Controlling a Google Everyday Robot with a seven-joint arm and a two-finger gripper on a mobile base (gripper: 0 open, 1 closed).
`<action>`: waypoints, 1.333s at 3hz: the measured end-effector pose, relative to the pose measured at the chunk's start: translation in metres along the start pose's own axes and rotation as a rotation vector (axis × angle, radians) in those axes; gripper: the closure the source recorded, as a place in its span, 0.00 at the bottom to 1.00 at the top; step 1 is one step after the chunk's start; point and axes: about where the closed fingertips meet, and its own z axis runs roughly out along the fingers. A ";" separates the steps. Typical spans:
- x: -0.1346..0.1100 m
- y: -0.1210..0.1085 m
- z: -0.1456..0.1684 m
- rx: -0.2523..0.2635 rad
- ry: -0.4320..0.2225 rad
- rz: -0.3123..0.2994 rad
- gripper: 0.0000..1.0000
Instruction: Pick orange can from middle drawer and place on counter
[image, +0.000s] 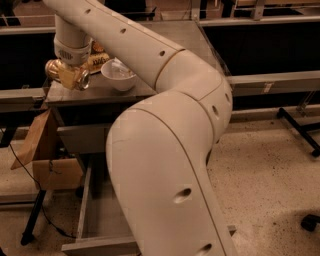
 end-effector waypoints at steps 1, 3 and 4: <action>0.005 -0.006 0.002 0.017 0.057 0.008 1.00; 0.009 -0.015 0.016 0.029 0.165 0.014 0.51; 0.009 -0.016 0.021 0.021 0.176 0.011 0.30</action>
Offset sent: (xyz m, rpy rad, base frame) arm 0.0214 -0.0132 -0.0016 -0.1826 0.0020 -0.0772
